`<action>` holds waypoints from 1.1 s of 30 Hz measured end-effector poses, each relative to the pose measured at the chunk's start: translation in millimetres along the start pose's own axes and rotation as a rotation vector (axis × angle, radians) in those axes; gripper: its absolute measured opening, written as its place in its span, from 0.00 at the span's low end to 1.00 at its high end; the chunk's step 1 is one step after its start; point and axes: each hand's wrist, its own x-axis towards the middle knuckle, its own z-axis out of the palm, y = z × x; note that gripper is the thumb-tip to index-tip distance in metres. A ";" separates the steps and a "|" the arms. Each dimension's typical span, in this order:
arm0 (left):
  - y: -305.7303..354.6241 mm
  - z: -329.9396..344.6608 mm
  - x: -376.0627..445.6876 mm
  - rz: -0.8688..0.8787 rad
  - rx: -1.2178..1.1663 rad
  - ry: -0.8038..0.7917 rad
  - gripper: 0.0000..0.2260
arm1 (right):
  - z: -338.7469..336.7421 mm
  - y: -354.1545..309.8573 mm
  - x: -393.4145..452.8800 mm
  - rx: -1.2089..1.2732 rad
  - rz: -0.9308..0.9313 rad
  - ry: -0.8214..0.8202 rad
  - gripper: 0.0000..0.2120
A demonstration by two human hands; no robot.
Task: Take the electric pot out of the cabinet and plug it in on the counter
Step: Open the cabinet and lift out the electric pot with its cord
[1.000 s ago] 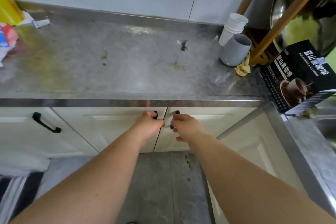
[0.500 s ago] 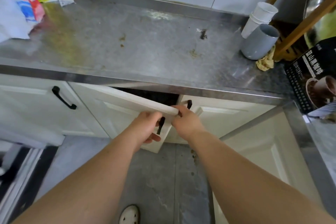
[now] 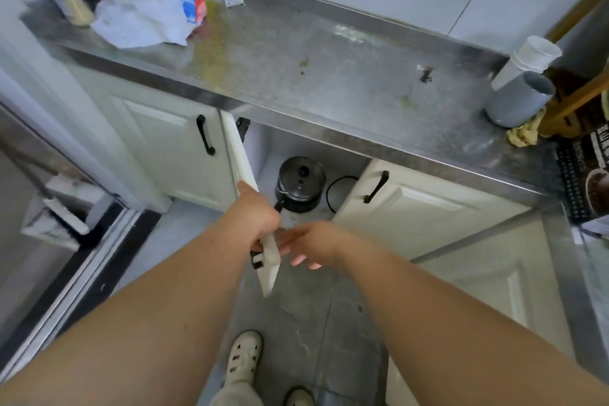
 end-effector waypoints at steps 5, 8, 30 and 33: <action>-37.9 -39.3 4.9 0.005 0.340 0.071 0.33 | 26.7 -22.3 5.8 0.128 -0.058 0.029 0.17; -53.6 -57.5 13.5 0.003 0.520 0.141 0.34 | 27.9 -18.7 7.6 0.061 -0.063 0.077 0.16; 66.0 31.0 35.9 0.398 0.180 -0.177 0.35 | -70.9 51.8 -0.2 0.483 0.114 0.569 0.18; 97.6 64.8 46.5 0.417 0.093 -0.303 0.35 | -88.6 71.9 -5.3 0.647 0.157 0.674 0.22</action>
